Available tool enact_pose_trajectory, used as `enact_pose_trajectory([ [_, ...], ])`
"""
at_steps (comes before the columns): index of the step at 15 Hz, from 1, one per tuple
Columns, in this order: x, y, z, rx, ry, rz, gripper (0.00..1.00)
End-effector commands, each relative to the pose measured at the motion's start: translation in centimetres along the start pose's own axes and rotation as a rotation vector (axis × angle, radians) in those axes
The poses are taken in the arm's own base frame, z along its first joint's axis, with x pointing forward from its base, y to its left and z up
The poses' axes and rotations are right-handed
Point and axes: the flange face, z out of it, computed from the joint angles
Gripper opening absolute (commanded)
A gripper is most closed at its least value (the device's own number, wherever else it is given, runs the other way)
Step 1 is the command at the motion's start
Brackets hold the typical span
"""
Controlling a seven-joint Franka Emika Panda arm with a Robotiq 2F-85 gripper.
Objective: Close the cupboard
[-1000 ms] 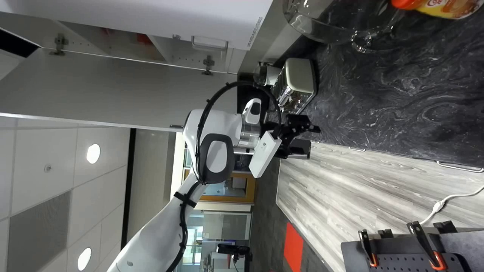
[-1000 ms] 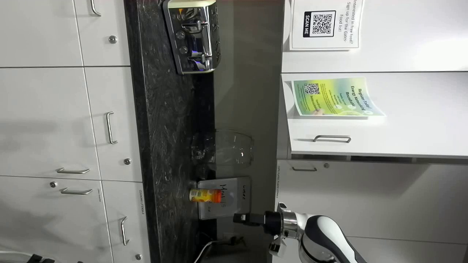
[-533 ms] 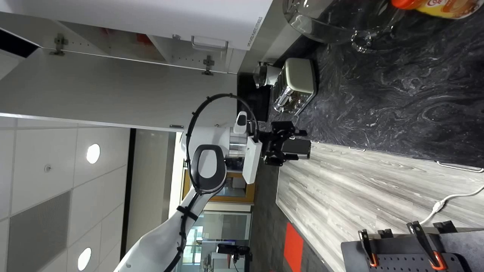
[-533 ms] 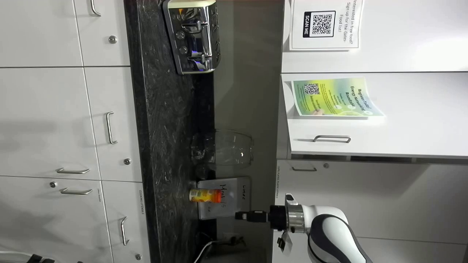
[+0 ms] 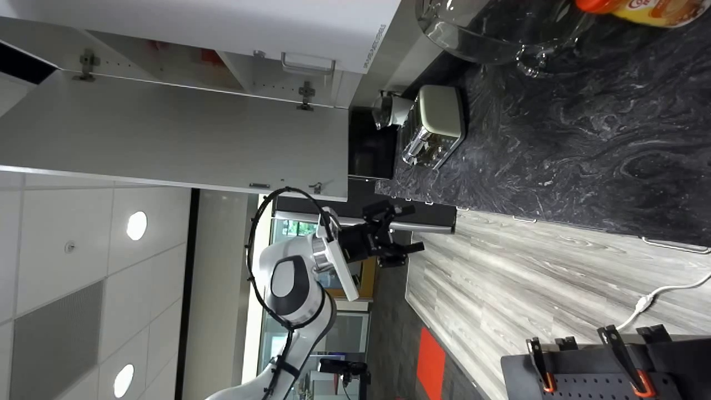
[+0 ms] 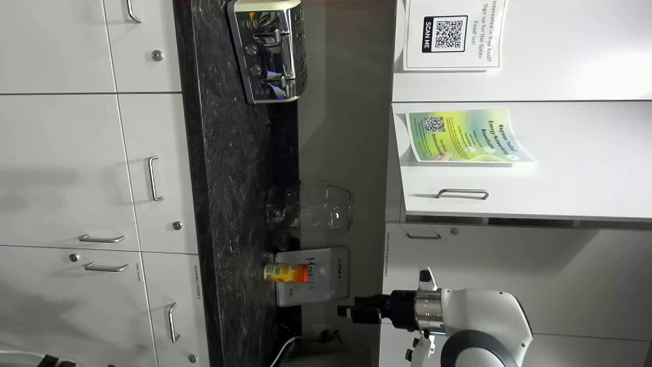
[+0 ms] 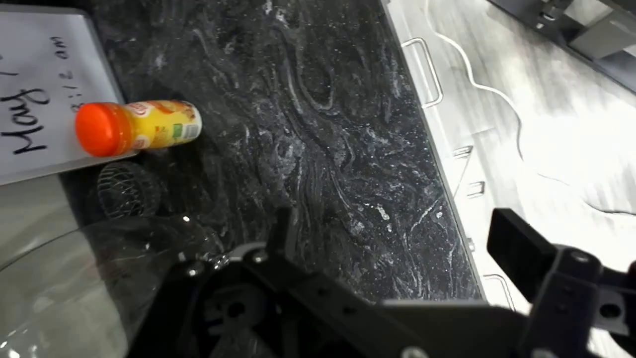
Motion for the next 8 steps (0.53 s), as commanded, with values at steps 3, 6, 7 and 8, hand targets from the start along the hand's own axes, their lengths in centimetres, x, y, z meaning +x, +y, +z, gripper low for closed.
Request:
enact_pose_trajectory([
  [3,1.1,-4.6,-3.9,-0.283,0.047,-0.146,1.0],
  [6,2.4,-6.7,-6.0,-0.419,0.087,-0.261,1.0],
  [7,2.8,-7.1,-6.6,-0.463,0.103,-0.299,1.0],
  [8,3.2,-7.6,-7.3,-0.494,0.124,-0.349,1.0],
])
